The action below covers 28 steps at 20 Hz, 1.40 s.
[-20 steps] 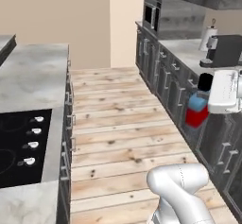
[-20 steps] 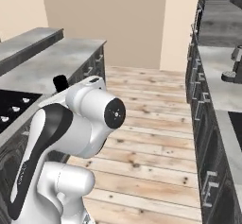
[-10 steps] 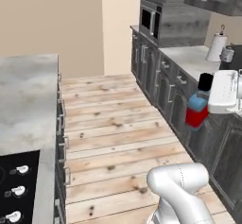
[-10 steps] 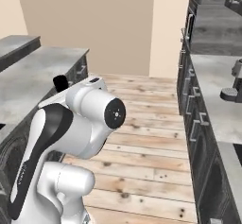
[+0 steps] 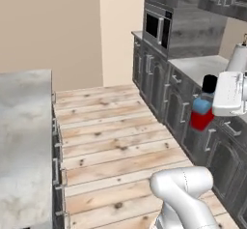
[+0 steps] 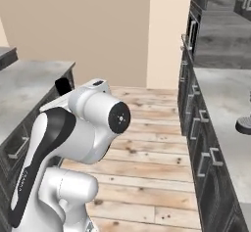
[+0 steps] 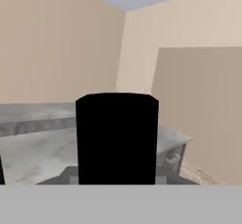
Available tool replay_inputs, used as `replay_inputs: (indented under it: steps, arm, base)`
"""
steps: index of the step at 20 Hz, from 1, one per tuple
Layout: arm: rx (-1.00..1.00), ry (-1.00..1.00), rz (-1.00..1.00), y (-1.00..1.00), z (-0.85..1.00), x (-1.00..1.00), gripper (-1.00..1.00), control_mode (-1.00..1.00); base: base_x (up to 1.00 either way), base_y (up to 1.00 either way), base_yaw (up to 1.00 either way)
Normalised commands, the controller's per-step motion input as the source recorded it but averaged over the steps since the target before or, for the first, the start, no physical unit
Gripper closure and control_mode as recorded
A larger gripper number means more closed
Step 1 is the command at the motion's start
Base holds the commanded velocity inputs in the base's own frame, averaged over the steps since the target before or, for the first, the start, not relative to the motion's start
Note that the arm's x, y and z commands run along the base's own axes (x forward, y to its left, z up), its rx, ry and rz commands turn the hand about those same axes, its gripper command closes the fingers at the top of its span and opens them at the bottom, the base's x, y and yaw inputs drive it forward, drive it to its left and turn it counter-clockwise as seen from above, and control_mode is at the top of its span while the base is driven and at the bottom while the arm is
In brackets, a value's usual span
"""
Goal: Open the cabinet directly in front. Then move the liquor and the cup to the dining counter with the candle on it.
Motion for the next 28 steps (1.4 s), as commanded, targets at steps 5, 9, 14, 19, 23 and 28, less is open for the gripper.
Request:
replay_inputs:
  steps: [5,9,14,19,23,28]
  arm:
    - [0.00,0.00,0.00,0.00,0.00,0.00,1.00,1.00]
    - [0.00,0.00,0.00,0.00,0.00,0.00,1.00,1.00]
    - [0.00,0.00,0.00,0.00,0.00,0.00,1.00,1.00]
    - [0.00,0.00,0.00,0.00,0.00,0.00,1.00,1.00]
    - [0.00,0.00,0.00,0.00,0.00,0.00,1.00,1.00]
    - [0.00,0.00,0.00,0.00,0.00,0.00,1.00,1.00]
  base:
    - [1.00,0.15,-0.11]
    - [1.00,0.14,-0.10]
    - [1.00,0.16,-0.10]
    - [1.00,0.17,-0.10]
    - [1.00,0.18,-0.11]
    - [0.87,0.52,-0.11]
